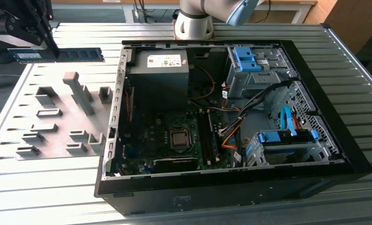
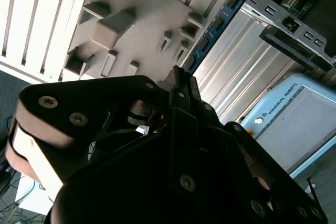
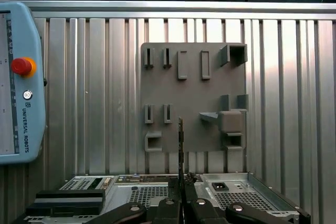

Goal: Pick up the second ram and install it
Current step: 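Pick up the second ram and move it above second insertion slot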

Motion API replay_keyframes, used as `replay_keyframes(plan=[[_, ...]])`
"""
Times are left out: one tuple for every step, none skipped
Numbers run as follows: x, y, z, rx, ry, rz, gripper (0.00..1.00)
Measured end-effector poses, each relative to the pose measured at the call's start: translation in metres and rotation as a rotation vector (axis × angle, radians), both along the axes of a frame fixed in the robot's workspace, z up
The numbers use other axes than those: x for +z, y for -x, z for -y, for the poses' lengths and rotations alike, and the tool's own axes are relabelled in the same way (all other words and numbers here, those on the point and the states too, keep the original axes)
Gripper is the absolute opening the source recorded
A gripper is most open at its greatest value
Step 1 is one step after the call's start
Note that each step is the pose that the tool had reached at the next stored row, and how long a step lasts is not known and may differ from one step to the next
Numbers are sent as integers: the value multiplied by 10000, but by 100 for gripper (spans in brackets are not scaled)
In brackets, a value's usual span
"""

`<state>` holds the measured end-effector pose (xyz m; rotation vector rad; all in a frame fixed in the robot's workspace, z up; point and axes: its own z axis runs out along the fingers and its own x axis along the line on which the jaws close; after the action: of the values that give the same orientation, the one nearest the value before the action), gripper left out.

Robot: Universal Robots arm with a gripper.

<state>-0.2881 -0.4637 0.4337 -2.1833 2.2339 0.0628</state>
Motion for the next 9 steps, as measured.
replay_keyframes(plan=[[0,-18,0,0,-1,1,14],[-1,-36,0,0,-1,1,14],[0,-54,0,0,0,0,14],[0,-73,0,0,-1,1,14],[0,-91,0,0,-1,0,14],[0,-109,0,1,-1,0,14],[0,-117,0,1,-1,1,14],[-1,-119,0,0,-2,1,14],[-1,-119,0,0,-1,1,14]])
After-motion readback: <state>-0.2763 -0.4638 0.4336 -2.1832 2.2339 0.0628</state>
